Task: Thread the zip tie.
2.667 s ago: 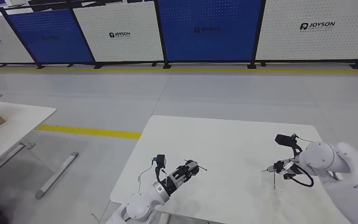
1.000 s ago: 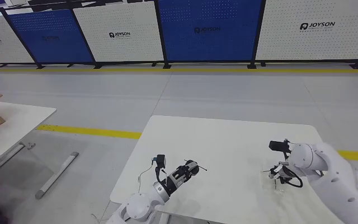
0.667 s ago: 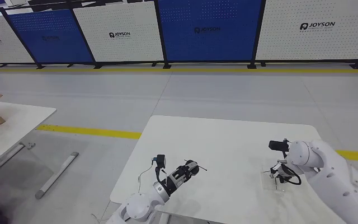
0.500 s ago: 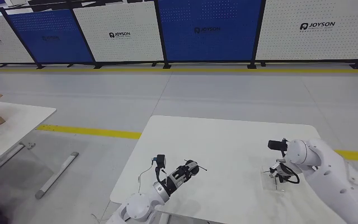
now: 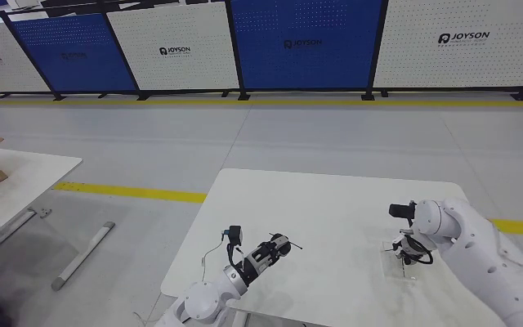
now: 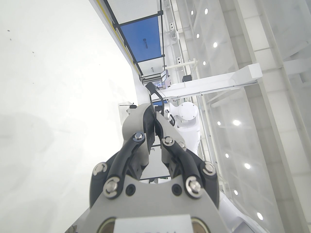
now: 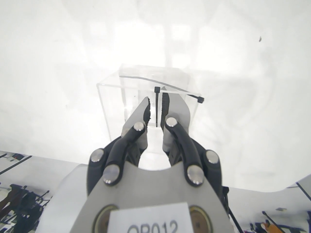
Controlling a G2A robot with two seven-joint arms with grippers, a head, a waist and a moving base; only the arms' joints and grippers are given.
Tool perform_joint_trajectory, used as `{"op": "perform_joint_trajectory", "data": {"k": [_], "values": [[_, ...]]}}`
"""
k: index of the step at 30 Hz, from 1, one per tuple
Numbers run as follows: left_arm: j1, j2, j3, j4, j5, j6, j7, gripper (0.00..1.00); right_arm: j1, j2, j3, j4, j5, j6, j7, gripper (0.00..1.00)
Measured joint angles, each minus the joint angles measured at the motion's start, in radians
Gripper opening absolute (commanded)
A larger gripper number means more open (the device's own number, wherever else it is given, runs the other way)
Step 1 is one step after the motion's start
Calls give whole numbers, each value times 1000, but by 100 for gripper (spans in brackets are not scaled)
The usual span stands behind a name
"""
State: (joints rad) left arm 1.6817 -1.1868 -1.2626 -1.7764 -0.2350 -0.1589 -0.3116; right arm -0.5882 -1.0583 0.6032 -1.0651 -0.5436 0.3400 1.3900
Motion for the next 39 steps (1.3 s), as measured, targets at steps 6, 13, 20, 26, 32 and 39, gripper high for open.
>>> {"op": "perform_joint_trajectory", "data": {"k": [6, 13, 20, 26, 32, 39], "values": [[0, 0, 0, 0, 0, 0, 0, 0, 21, -12, -26, 29, 12, 0, 0, 12], [0, 0, 0, 0, 0, 0, 0, 0, 37, -21, -46, 50, 22, 0, 0, 0], [0, 0, 0, 0, 0, 0, 0, 0, 42, -20, -44, 43, 17, 0, 0, 0], [0, 0, 0, 0, 0, 0, 0, 0, 9, 2, 16, -24, -11, 0, 0, 0], [0, 0, 0, 0, 0, 0, 0, 0, -84, 51, 174, -180, -53, 0, 0, 0], [0, 0, 0, 0, 0, 0, 0, 0, -330, 102, 479, -469, -84, 0, -1, 0]]}}
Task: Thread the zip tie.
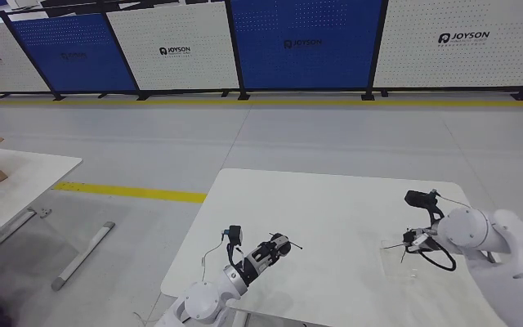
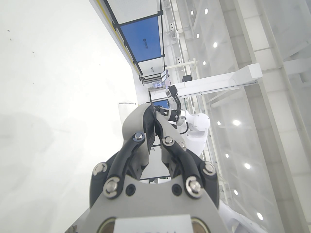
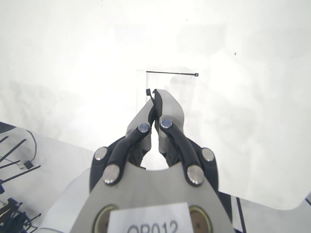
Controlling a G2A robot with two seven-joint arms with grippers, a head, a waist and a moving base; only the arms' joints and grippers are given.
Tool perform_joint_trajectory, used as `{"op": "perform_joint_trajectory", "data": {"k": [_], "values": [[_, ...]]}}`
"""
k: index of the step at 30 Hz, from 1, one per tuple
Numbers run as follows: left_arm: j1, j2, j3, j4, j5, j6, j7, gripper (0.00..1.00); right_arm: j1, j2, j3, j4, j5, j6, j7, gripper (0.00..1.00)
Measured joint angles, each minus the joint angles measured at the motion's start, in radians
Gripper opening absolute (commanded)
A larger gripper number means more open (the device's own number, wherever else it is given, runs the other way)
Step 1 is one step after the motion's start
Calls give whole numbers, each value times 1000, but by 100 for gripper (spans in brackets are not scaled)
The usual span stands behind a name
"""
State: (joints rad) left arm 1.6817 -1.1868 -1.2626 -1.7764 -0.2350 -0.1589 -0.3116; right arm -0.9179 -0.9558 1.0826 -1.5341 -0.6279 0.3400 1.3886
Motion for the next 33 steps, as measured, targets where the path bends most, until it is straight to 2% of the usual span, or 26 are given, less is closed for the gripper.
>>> {"op": "perform_joint_trajectory", "data": {"k": [2, 11, 14, 17, 21, 24, 26, 33], "values": [[0, 0, 0, 0, 0, 0, 0, 0, -22, 1, 21, -16, 7, 0, 2, 0], [0, 0, 0, 0, 0, 0, 0, 0, -12, 0, 16, -10, 6, 0, 1, 0], [0, 0, 0, 0, 0, 0, 0, 0, -29, -1, 22, -18, 17, -14, -44, 0], [0, 0, 0, 0, 0, 0, 0, 0, -56, 0, 40, -71, 30, -8, -114, 0], [0, 0, 0, 0, 0, 0, 0, 0, -133, 1, 90, -189, 28, 1, -233, 0], [0, 0, 0, 0, 0, 0, 0, 0, -206, -1, 93, -274, -49, 0, -320, 0], [0, 0, 0, 0, 0, 0, 0, 0, -224, -2, 89, -284, -100, 0, -339, 0], [0, 0, 0, 0, 0, 0, 0, 0, -222, -2, 89, -282, -92, 0, -336, 0]]}}
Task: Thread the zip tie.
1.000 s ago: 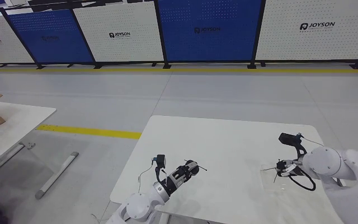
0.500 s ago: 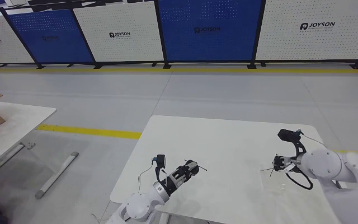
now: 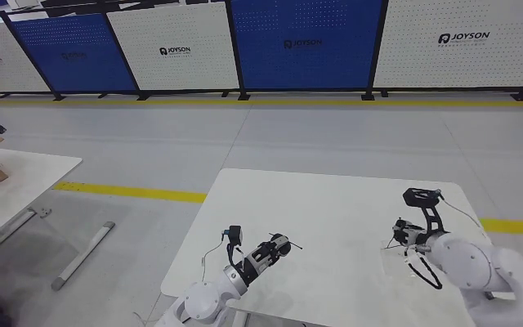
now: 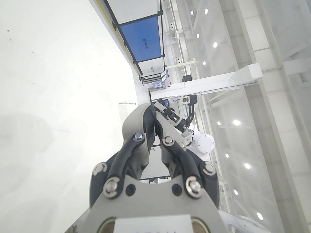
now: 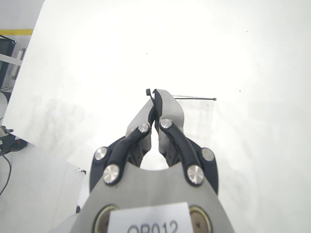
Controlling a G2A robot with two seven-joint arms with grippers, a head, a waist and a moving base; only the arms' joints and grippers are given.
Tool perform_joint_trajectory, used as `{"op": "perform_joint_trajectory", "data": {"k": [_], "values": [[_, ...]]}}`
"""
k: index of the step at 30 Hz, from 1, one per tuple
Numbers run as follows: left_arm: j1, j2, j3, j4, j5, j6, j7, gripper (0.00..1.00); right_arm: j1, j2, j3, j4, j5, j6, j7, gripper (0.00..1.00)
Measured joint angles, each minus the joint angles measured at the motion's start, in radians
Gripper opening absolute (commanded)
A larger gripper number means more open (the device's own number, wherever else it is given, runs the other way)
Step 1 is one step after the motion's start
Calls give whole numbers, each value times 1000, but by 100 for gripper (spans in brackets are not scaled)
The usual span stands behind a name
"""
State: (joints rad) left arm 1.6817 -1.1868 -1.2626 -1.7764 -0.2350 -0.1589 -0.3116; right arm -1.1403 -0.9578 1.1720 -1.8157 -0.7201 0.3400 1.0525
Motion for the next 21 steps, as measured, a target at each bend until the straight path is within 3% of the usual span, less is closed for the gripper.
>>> {"op": "perform_joint_trajectory", "data": {"k": [18, 21], "values": [[-1, 0, 0, 0, 1, 0, 1, 0, 0, 0, 0, 0, 0, 0, 0, 0], [-16, -1, 24, -2, 56, 7, 7, 0, 0, 0, 0, 0, 0, 0, 0, 0]]}}
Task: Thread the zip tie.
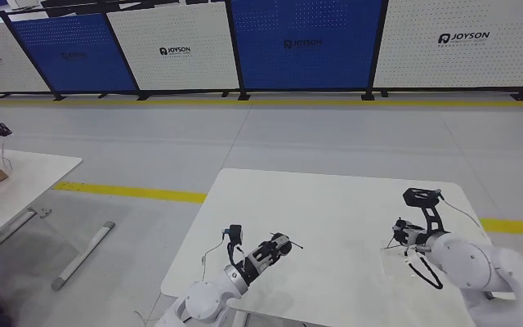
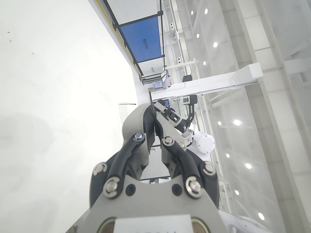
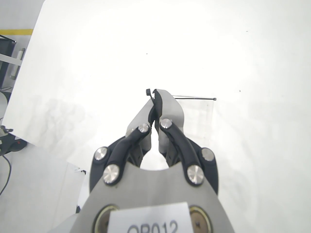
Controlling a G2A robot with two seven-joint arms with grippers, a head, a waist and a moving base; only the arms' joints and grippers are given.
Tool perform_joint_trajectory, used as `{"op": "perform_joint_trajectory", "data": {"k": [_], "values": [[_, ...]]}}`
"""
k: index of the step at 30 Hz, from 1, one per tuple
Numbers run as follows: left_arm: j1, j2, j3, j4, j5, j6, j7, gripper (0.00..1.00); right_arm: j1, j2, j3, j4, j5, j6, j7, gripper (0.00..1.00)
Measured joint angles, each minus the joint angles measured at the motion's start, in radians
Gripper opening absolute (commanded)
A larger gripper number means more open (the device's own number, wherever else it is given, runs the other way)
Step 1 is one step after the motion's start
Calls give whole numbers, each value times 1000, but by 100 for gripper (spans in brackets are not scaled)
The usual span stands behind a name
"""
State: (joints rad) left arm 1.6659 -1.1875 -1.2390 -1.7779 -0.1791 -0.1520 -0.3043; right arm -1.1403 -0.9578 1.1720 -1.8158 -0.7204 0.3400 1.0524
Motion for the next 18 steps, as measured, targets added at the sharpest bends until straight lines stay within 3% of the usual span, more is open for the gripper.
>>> {"op": "perform_joint_trajectory", "data": {"k": [7, 18], "values": [[-31, -1, 67, 34, 198, 44, 37, 0, 0, 0, 0, 0, 0, 0, 0, 0], [-30, 1, 57, 34, 178, 45, 33, 0, 0, 0, 0, 0, 0, 0, 0, 0]]}}
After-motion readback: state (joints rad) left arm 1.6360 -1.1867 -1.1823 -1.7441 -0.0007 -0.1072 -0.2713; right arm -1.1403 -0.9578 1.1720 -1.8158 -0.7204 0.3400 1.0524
